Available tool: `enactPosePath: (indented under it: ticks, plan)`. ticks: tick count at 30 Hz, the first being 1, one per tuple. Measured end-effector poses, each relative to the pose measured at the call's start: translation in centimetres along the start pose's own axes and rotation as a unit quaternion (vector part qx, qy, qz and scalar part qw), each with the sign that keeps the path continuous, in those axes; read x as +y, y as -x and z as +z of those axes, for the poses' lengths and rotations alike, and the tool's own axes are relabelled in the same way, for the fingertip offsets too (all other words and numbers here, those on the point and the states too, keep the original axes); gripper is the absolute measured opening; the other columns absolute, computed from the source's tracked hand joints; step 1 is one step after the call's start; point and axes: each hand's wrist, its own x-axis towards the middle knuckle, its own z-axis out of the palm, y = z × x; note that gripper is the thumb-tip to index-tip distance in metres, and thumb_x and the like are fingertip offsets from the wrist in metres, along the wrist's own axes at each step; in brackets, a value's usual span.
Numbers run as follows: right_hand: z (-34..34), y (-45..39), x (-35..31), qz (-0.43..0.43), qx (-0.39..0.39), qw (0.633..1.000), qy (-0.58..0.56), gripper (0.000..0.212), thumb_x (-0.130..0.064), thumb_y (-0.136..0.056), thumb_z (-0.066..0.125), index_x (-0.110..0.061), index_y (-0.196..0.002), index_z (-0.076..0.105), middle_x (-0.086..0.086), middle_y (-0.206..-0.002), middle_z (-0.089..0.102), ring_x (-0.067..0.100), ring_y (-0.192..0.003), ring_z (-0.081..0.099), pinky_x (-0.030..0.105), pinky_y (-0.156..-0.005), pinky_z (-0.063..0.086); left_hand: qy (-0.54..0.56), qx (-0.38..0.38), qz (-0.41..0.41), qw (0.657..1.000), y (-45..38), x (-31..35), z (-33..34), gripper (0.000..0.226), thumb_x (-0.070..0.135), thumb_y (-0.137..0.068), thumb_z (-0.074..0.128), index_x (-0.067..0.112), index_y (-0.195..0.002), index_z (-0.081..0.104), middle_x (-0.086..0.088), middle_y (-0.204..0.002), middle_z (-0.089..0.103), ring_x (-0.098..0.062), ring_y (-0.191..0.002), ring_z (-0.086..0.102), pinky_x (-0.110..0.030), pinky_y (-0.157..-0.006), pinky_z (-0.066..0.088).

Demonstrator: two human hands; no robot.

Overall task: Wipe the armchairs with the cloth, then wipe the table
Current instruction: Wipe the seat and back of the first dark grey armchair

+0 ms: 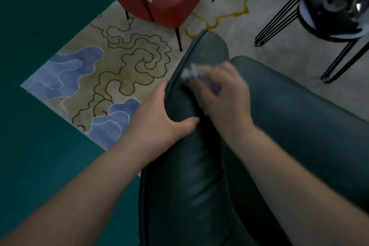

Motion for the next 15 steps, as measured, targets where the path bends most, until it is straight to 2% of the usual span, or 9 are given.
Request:
enactPosePath:
  ticks: [3, 6, 8, 11, 13, 15]
  plan:
    - [-0.7, 4.0, 0.2, -0.007, -0.005, 0.998, -0.066, 0.029, -0.035, -0.083, 0.067, -0.025, -0.11, 0.07, -0.007, -0.085, 0.054, 0.003, -0.075, 0.054, 0.012, -0.068, 0.042, -0.01, -0.009, -0.005, 1.0, -1.4, 0.4, 0.0, 0.101, 0.053, -0.051, 0.072, 0.035, -0.142, 0.032, 0.019, -0.121, 0.055, -0.001, -0.104, 0.052, -0.004, -0.071, 0.036]
    - [0.2, -0.7, 1.1, -0.008, -0.005, 1.0, -0.014, 0.029, -0.041, -0.084, 0.066, -0.028, -0.109, 0.071, -0.006, -0.084, 0.052, 0.004, -0.072, 0.049, 0.017, -0.063, 0.04, -0.018, -0.014, -0.003, 1.0, -2.3, 0.5, 0.0, 0.095, 0.053, -0.05, 0.074, 0.034, -0.136, 0.037, 0.023, -0.109, 0.053, 0.003, -0.093, 0.051, -0.002, -0.064, 0.034]
    - [1.0, -5.1, 2.1, 0.022, 0.038, 0.999, 0.021, 0.027, -0.042, -0.086, 0.064, -0.028, -0.108, 0.071, -0.005, -0.088, 0.053, 0.004, -0.076, 0.048, 0.019, -0.066, 0.04, -0.031, -0.024, -0.001, 0.999, -2.5, 0.7, 0.0, 0.097, 0.056, -0.049, 0.074, 0.034, -0.135, 0.036, 0.023, -0.11, 0.051, 0.006, -0.091, 0.049, -0.003, -0.064, 0.033]
    - [1.3, -8.7, 3.9, 0.116, 0.08, 0.99, -0.022, 0.025, -0.037, -0.088, 0.063, -0.026, -0.109, 0.071, -0.004, -0.097, 0.058, 0.006, -0.088, 0.054, 0.022, -0.081, 0.043, -0.056, -0.023, 0.013, 0.998, -3.6, 1.4, 0.1, 0.099, 0.058, -0.049, 0.073, 0.031, -0.136, 0.036, 0.019, -0.118, 0.051, 0.002, -0.098, 0.049, -0.007, -0.071, 0.034]
    - [1.0, -7.0, 4.0, 0.135, 0.076, 0.987, -0.037, 0.025, -0.038, -0.087, 0.064, -0.027, -0.108, 0.071, -0.008, -0.092, 0.058, 0.001, -0.084, 0.053, 0.017, -0.076, 0.041, -0.078, -0.019, 0.018, 0.997, -5.0, 2.0, 0.4, 0.097, 0.055, -0.051, 0.074, 0.027, -0.137, 0.038, 0.012, -0.124, 0.054, -0.005, -0.105, 0.049, -0.018, -0.081, 0.037]
    - [0.7, -2.8, 2.9, 0.1, 0.073, 0.991, -0.056, 0.025, -0.039, -0.084, 0.065, -0.03, -0.107, 0.07, -0.014, -0.082, 0.053, -0.002, -0.076, 0.051, 0.007, -0.068, 0.036, -0.1, -0.02, 0.018, 0.995, -6.2, 2.6, 0.6, 0.095, 0.052, -0.052, 0.076, 0.026, -0.135, 0.039, 0.008, -0.125, 0.056, -0.01, -0.109, 0.052, -0.023, -0.083, 0.04]
